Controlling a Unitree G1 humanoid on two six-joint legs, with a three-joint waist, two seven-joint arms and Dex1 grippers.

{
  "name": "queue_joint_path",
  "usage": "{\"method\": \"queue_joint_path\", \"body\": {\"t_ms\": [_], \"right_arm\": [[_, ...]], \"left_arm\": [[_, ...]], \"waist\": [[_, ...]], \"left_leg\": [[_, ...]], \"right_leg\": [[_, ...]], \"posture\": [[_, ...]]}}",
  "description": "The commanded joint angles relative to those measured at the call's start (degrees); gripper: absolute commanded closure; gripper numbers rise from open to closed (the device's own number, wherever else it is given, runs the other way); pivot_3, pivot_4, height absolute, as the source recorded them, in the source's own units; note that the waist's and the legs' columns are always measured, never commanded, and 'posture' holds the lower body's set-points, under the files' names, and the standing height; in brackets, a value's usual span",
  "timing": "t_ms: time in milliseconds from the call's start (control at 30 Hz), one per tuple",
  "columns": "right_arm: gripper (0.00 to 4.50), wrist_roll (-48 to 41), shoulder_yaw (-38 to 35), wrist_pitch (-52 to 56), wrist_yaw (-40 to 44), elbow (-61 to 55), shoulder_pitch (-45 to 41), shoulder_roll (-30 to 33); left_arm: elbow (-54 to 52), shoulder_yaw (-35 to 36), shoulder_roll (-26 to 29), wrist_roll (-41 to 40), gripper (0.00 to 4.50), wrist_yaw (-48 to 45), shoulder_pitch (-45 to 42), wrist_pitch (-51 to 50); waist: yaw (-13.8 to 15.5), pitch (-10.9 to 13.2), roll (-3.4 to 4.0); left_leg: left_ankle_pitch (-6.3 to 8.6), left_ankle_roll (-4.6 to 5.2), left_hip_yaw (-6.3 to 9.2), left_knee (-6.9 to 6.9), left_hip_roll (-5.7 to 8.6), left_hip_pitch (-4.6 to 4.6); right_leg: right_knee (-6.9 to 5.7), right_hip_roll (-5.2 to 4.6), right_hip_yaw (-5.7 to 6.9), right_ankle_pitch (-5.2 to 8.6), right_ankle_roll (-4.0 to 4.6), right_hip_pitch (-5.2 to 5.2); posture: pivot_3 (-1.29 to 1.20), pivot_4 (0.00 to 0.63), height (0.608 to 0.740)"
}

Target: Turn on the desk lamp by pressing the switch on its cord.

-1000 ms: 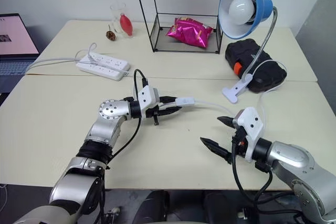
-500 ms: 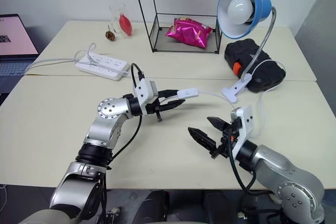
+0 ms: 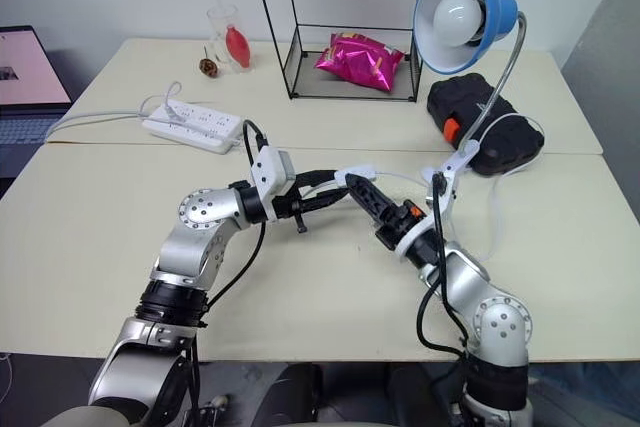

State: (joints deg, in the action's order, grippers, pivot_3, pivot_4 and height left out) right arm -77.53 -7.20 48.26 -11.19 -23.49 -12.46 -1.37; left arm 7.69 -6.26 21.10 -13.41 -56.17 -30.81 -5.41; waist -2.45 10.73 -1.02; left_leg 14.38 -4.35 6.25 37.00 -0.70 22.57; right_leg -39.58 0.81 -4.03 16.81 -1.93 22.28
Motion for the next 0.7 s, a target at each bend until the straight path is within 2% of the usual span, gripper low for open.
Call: {"method": "queue_joint_path", "body": {"t_ms": [33,533,633,700], "right_arm": [[0.0,-0.9,0.9,-1.9,0.0,0.4,-1.6,-1.0],[0.0,0.7,1.4,-5.3,0.6,4.4,-3.3,-1.9],[0.48,0.9,1.6,-5.1,0.5,5.0,-3.4,-1.8],[0.98,1.0,1.7,-5.1,0.6,5.1,-3.5,-1.8]], "left_arm": [[-4.8,0.7,0.4,-1.1,3.47,1.6,0.7,-1.9],[-7.3,0.5,1.6,-0.9,3.47,2.8,2.1,-3.3],[-7.5,0.4,1.8,-0.9,3.47,2.8,2.1,-3.2],[-7.6,0.3,1.9,-0.9,3.47,2.8,2.1,-3.3]], "waist": [[0.0,0.0,0.0],[-0.3,0.0,0.01],[-0.3,0.0,0.01],[-0.3,0.0,0.01]], "left_leg": [[0.0,0.0,0.0,0.0,0.0,0.0],[0.0,0.0,-0.02,-0.02,0.0,0.01],[0.0,0.0,-0.02,-0.02,0.0,0.0],[0.0,0.0,-0.02,-0.02,0.0,0.0]], "right_leg": [[0.0,0.0,0.0,0.0,0.0,0.0],[0.03,0.0,-0.01,0.0,0.0,0.02],[0.02,0.0,-0.01,0.0,0.0,0.01],[0.02,0.0,-0.01,0.0,0.0,0.01]], "posture": [[0.0,0.15,0.74],[0.0,0.15,0.74],[0.0,0.15,0.74],[0.0,0.15,0.74]]}}
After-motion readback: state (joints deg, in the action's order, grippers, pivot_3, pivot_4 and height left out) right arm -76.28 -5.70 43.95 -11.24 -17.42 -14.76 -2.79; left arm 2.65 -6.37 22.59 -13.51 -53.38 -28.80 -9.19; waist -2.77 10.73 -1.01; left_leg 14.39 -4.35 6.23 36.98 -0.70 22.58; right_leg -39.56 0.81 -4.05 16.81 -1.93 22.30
